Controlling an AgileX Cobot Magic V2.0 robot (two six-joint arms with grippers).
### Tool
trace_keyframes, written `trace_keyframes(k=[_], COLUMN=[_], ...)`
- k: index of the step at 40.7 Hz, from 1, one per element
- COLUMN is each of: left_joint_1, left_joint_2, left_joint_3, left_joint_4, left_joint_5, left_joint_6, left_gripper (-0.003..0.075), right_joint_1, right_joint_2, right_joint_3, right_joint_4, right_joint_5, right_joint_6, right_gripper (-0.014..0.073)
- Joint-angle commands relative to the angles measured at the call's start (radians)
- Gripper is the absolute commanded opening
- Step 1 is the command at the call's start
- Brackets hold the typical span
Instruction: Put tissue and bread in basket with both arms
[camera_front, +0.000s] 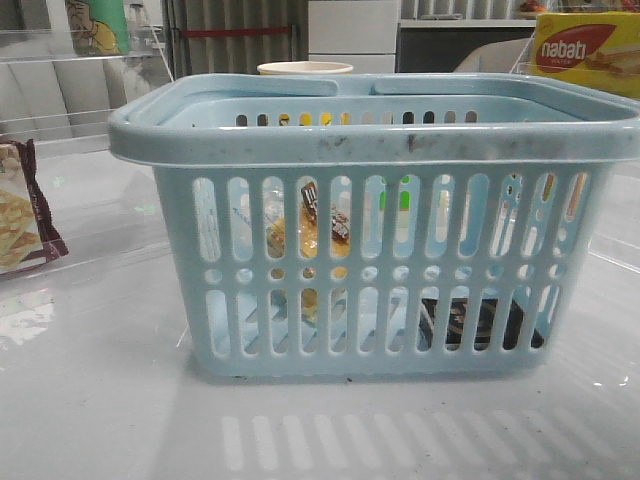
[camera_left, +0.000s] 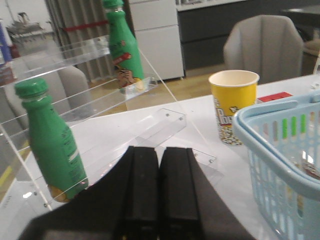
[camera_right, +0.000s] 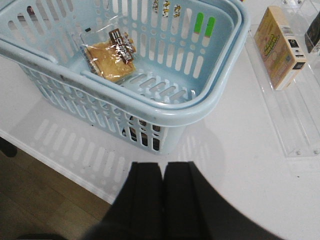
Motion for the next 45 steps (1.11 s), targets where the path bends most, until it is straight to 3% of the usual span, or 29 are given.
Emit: trace_keyframes(k=[1, 11, 23, 36, 45], left_joint_1=[0.045, 0.123, 0.123, 0.121, 0.121], left_joint_2=[-0.060, -0.194, -0.257, -0.257, -0.257], left_joint_3=[0.092, 0.329, 0.475, 0.474, 0.474], left_joint_4=[-0.016, -0.049, -0.129, -0.126, 0.026], left_joint_5=[-0.208, -0.299, -0.415, -0.390, -0.390], left_joint_6=[-0.013, -0.013, -0.013, -0.015, -0.189], left_gripper=[0.0091, 0.0091, 0.0091, 0.0091, 0.0091], right_joint_1=[-0.002, -0.002, -0.002, -0.002, -0.002], right_joint_2=[0.003, 0.003, 0.003, 0.003, 0.003], right_joint_3=[-0.027, -0.027, -0.027, -0.027, -0.027], right_joint_4=[-0.006, -0.006, -0.006, -0.006, -0.006], right_joint_5=[-0.079, -0.079, -0.076, -0.077, -0.077], right_joint_6=[-0.004, -0.004, -0.004, -0.004, -0.004], right_gripper=[0.0097, 0.0097, 0.0097, 0.0097, 0.0097])
